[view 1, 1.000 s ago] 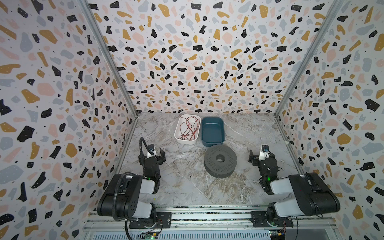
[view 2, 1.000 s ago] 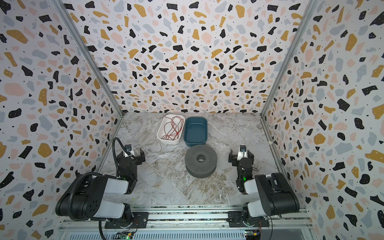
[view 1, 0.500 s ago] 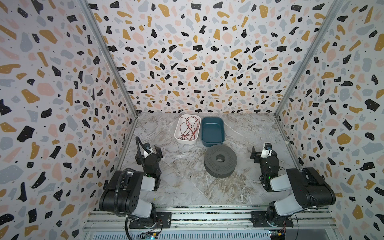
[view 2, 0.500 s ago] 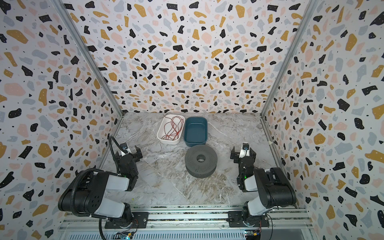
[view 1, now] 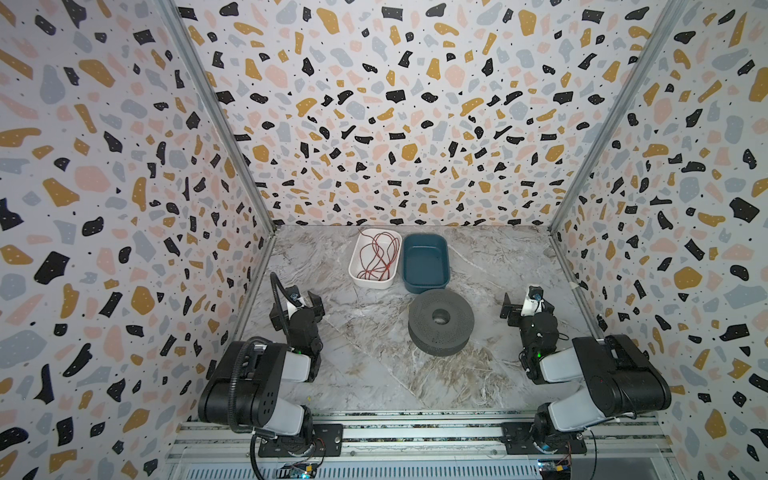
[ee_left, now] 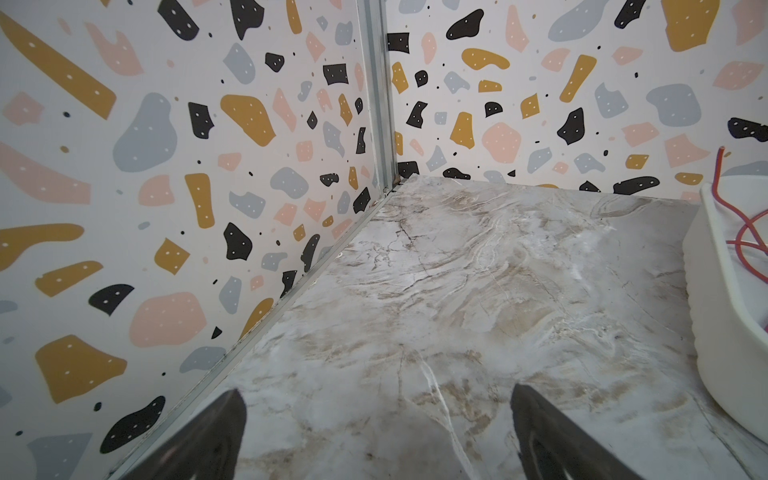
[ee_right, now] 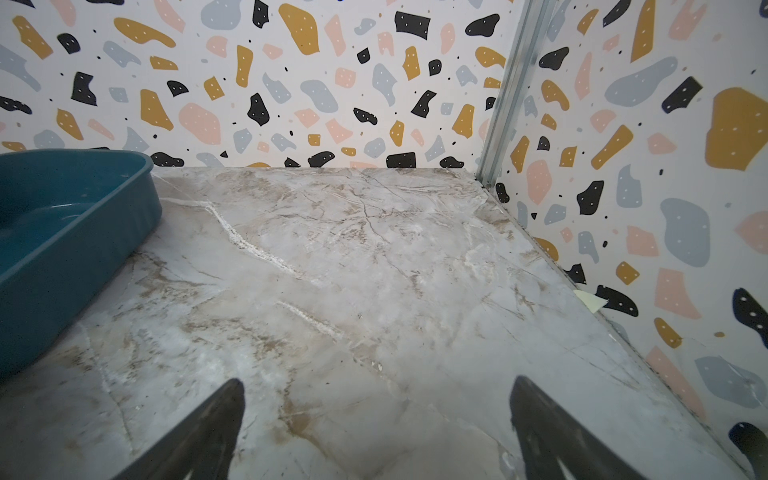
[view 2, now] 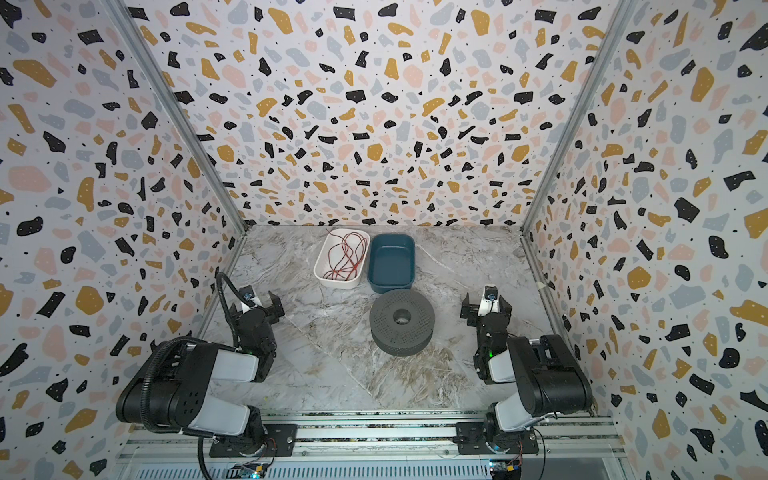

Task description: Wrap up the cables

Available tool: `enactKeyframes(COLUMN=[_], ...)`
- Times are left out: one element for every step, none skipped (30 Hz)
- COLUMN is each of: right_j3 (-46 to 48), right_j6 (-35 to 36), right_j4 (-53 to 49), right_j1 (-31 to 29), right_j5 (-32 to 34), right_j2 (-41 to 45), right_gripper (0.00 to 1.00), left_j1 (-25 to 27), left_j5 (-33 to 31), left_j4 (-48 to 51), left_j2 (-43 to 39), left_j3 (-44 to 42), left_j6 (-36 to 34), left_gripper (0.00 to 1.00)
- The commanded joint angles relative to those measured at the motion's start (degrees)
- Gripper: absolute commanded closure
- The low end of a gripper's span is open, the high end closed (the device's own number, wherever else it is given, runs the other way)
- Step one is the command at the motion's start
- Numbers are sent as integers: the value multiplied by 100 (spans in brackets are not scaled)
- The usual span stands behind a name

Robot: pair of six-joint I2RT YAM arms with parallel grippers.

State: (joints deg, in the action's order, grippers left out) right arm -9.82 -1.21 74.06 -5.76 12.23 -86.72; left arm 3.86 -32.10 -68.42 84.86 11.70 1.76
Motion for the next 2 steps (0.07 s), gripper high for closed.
enactKeyframes(right_j3=[-109, -99], right_j6=[3, 1], right_j4=[-15, -4], right_j1=[-44, -46], right_j5=[3, 21], right_j2=[102, 99], right_gripper=[1, 1], left_j1=[-34, -34], left_j5=[-95, -95], left_j4=[-250, -250], left_j2=[-78, -79], left_j3=[7, 7], left_j6=[61, 61], left_gripper=[1, 0])
